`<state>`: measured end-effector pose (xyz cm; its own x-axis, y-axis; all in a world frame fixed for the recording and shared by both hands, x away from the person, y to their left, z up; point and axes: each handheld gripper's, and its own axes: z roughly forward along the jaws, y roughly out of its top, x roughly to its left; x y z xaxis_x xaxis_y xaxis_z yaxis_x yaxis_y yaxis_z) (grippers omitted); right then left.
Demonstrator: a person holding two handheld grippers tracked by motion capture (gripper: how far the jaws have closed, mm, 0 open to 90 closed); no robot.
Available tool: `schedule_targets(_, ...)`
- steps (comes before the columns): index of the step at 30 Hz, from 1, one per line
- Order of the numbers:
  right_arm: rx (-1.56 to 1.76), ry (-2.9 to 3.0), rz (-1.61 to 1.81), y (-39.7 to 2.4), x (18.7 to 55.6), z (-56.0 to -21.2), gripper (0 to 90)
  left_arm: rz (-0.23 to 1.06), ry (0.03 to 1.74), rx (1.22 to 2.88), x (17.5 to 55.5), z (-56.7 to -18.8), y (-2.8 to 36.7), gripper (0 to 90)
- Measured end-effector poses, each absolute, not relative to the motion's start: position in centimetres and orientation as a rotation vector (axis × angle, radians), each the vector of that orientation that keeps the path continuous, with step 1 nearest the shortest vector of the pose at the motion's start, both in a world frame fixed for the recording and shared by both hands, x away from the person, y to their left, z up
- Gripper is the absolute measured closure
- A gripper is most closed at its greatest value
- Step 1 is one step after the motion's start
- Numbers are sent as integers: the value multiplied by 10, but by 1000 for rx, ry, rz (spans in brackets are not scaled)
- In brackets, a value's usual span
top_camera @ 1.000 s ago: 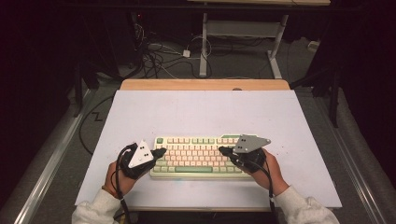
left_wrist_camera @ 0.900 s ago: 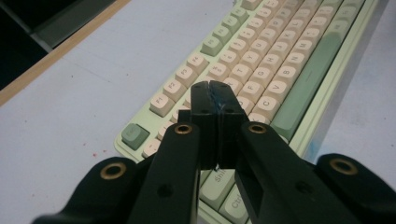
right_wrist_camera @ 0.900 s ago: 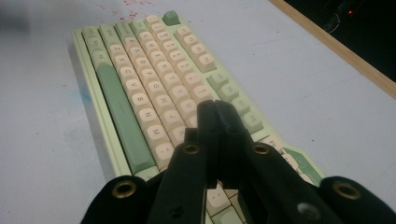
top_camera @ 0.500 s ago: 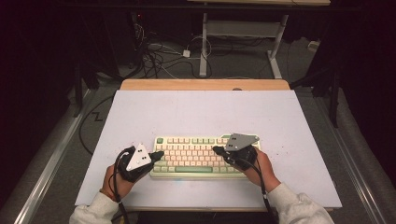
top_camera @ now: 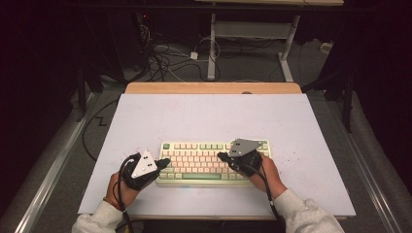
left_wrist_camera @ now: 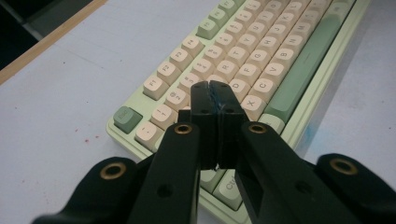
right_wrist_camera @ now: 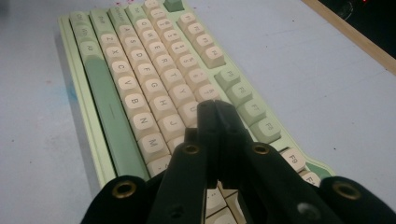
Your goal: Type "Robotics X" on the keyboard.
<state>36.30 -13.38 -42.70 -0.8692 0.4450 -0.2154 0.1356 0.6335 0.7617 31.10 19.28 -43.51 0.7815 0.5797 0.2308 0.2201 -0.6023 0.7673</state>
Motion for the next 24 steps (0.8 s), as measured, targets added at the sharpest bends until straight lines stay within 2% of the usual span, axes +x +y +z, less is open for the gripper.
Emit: schedule_targets(24,452,2521,1059,-118,372,-434,900,582,589,2214,312,-437,192,867)
